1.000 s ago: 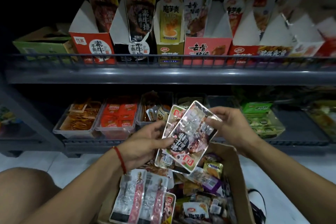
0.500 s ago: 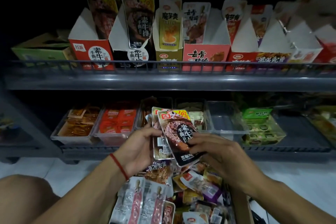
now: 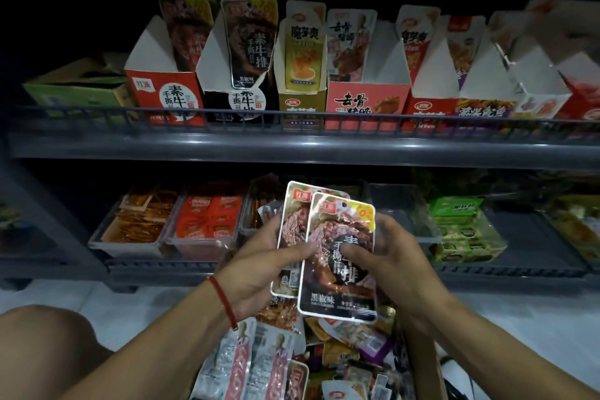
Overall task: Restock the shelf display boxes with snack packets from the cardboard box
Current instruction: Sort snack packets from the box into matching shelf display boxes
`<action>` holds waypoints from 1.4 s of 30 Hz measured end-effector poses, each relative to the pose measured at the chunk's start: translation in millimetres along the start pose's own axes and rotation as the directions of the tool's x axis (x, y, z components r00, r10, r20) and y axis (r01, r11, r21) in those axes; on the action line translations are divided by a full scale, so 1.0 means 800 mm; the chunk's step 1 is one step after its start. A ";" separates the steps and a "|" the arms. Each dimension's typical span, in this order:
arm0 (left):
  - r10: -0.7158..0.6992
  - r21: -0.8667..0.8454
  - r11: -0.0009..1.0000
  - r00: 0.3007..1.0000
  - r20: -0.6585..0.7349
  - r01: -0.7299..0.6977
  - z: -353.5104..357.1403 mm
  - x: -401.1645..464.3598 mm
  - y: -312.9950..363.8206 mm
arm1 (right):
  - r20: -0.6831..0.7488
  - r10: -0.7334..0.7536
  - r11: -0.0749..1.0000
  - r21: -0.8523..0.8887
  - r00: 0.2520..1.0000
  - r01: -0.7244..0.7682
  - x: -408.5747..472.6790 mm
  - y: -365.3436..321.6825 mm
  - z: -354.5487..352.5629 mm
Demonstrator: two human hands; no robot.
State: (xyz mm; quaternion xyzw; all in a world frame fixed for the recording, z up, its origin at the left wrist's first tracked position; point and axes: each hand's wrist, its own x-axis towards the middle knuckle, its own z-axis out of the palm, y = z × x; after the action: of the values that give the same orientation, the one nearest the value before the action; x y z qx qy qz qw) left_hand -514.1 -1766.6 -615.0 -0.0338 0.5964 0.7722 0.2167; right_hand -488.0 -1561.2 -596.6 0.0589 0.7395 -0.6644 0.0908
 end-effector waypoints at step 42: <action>0.014 0.394 0.916 0.987 0.163 -0.078 -0.039 -0.015 0.047 | 0.355 -0.360 0.520 -0.692 0.863 0.501 0.007 -0.039 -0.033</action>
State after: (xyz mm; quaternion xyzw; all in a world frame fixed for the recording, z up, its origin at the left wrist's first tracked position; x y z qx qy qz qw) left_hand -524.0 -1806.5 -586.1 0.0860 0.7231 0.6394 0.2468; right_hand -501.8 -1538.6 -565.1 -0.2261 0.9294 -0.2917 0.0008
